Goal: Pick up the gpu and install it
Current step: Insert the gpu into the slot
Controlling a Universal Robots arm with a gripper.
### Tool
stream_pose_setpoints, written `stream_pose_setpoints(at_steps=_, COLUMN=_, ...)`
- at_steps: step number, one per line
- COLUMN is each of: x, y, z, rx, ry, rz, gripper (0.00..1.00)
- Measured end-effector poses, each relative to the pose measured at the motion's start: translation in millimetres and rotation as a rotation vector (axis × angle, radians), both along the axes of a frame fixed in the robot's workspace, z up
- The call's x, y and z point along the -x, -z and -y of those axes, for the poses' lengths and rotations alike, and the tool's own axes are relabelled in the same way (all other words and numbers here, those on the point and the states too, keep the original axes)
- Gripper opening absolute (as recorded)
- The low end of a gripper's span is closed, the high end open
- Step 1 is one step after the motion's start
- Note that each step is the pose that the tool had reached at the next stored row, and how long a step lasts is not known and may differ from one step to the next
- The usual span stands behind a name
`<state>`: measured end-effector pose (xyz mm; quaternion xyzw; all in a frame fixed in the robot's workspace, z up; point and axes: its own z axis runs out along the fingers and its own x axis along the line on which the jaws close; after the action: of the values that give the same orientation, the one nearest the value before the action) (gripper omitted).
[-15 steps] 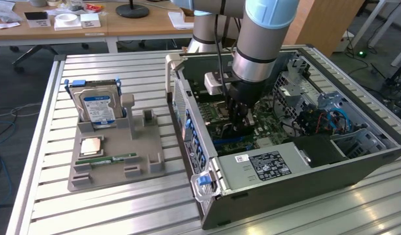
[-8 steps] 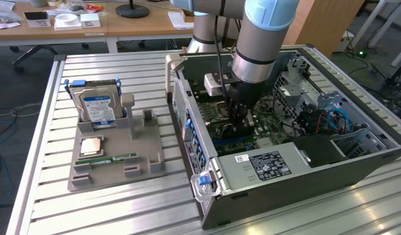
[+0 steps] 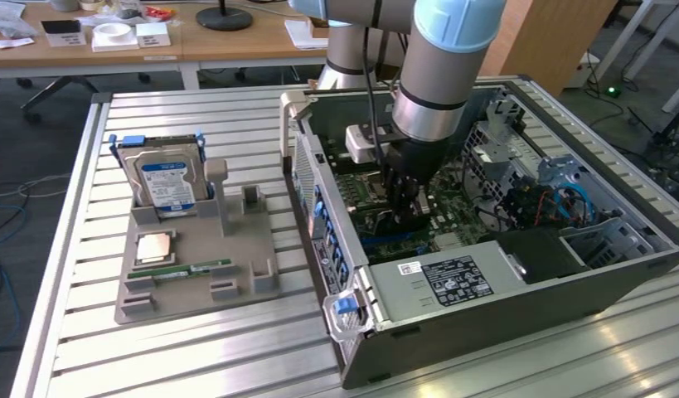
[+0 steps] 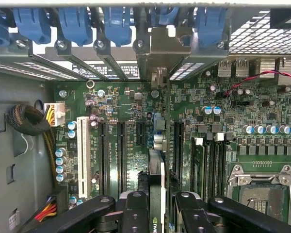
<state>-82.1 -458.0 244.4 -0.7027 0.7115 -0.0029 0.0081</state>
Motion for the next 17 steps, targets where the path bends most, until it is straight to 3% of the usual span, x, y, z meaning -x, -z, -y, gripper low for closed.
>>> stream_pose_setpoints(at_steps=17, x=0.0, y=2.2, z=0.0, rx=0.0004, ry=0.0, rz=0.0001, gripper=0.26)
